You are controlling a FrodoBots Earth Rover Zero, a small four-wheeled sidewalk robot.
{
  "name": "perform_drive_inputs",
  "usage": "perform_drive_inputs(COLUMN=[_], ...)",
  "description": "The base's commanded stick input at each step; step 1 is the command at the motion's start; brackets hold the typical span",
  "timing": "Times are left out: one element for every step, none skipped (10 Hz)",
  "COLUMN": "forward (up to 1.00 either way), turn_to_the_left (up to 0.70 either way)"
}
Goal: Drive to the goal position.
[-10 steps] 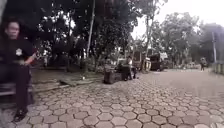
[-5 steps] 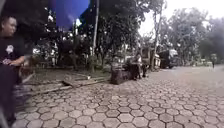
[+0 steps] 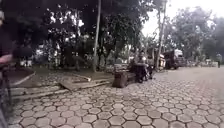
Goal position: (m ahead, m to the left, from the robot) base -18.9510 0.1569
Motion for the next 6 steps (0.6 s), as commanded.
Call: perform_drive_inputs(forward=[0.70,0.70,0.45,0.45,0.45,0.45], turn_to_the_left=[0.14,0.14,0.27,0.27,0.27,0.27])
